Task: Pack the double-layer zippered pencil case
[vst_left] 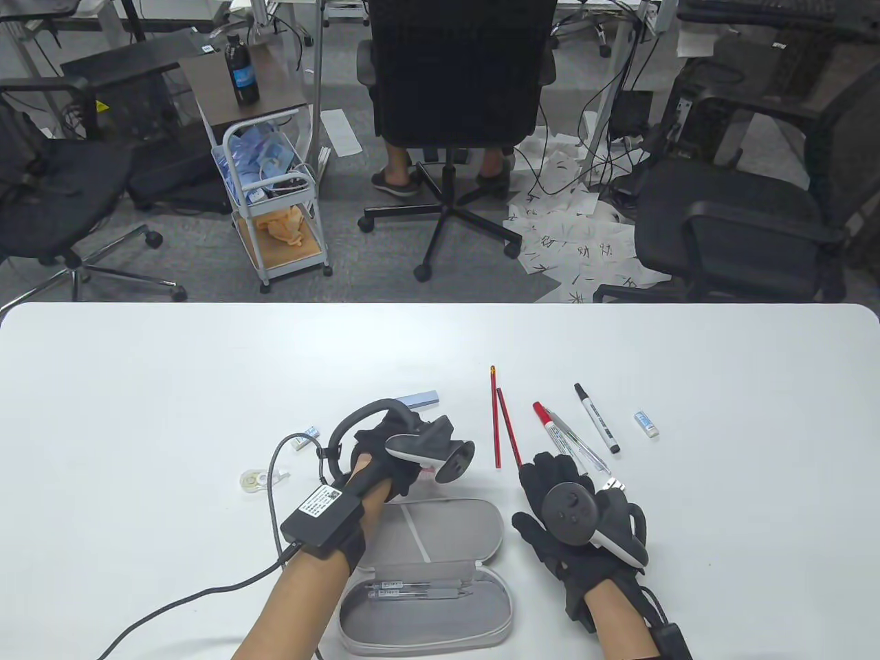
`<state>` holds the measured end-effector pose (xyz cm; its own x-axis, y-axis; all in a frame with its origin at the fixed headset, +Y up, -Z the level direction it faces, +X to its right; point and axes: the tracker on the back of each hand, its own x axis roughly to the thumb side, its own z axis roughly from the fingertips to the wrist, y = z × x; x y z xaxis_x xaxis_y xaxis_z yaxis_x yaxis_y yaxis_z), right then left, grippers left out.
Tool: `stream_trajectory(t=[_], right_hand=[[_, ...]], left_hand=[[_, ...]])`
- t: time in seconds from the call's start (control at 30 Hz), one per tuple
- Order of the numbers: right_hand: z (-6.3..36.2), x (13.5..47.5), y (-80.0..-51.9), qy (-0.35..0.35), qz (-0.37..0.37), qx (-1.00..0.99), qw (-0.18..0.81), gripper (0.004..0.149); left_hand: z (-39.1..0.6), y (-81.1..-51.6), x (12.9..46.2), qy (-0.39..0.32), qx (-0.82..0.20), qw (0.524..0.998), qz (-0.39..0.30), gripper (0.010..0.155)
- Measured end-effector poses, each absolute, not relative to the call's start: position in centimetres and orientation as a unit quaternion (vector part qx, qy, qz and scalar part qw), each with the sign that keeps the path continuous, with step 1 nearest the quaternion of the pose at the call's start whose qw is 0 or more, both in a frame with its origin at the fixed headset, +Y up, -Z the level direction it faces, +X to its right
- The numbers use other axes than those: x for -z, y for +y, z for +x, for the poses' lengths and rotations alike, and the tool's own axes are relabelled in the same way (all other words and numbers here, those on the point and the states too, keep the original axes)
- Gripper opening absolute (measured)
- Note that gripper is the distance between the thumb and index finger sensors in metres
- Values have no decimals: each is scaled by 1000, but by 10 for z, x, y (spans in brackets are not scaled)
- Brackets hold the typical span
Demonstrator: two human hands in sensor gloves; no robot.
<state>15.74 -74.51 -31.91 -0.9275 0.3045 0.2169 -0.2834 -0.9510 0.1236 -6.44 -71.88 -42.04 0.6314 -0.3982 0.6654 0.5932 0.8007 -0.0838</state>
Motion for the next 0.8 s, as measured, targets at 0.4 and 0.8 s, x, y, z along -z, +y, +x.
stream_trajectory(t=[0.4,0.8], right_hand=[[156,318,-743,36,120,-983,138,71],[153,313,-739,28,125,-983,134,71]], left_hand=[[-62,-686,301,-426,131,885,-137,57],[-61,-717,255,-428,123,890,-101,60]])
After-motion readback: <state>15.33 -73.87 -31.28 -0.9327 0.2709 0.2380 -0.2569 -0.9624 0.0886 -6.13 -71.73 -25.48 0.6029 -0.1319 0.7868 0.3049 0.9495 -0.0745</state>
